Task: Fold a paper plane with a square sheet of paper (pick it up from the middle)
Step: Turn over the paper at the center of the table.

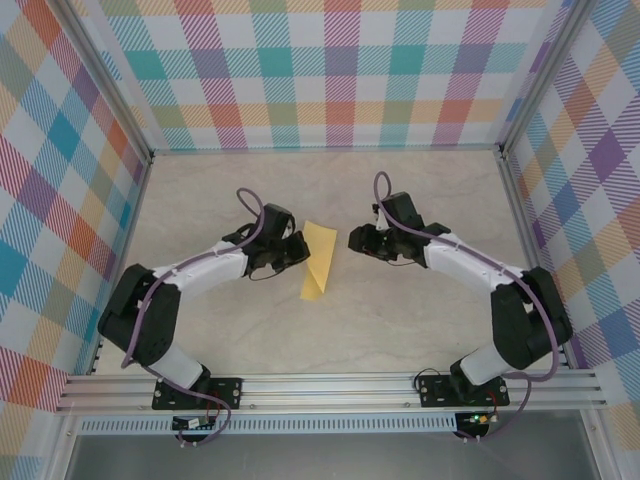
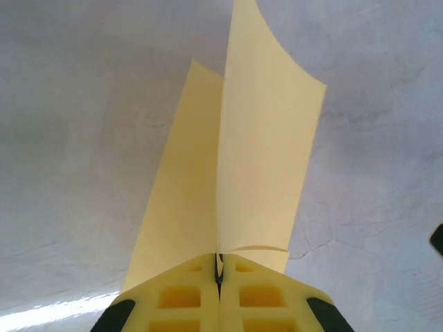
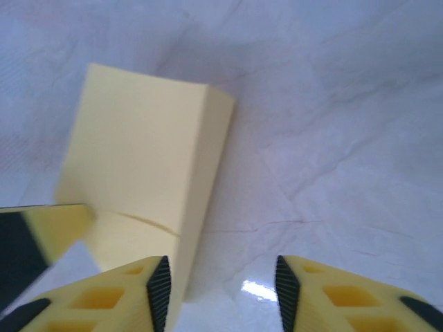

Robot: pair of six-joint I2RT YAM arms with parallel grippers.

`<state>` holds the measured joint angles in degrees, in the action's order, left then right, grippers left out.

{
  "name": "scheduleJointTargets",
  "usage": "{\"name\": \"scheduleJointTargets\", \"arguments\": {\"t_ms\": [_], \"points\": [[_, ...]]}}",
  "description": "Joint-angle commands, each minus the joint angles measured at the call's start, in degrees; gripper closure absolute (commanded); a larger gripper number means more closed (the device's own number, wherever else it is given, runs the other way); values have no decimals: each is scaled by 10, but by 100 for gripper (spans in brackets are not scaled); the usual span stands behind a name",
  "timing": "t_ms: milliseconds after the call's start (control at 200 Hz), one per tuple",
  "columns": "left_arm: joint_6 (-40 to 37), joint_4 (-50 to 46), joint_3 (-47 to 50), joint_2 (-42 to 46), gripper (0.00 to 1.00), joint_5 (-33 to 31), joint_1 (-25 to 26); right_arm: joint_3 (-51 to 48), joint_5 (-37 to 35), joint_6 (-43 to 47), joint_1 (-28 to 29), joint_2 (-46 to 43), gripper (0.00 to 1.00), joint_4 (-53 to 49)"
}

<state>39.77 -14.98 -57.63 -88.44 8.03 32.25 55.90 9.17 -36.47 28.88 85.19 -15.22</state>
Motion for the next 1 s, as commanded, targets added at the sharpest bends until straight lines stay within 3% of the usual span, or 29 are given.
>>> {"name": "scheduleJointTargets", "arguments": {"t_ms": [0,250,440,530,685,995], "points": [[-110,-193,-82,53,97,-134,8,-12,-102,18,-4,-37,46,-50],[-200,-317,-196,38,96,-356,43,-22,-187,34,-9,-79,25,-74],[-218,-373,-276,-93,96,-557,99,-34,-261,-16,-20,-104,21,-115],[-211,-395,-307,-163,96,-615,114,-43,-291,-57,-32,-124,21,-144],[-203,-373,-326,-251,96,-610,126,-62,-314,-91,-48,-166,20,-169],[-186,-330,-363,-358,96,-507,166,-70,-327,-103,-69,-199,18,-194]]}}
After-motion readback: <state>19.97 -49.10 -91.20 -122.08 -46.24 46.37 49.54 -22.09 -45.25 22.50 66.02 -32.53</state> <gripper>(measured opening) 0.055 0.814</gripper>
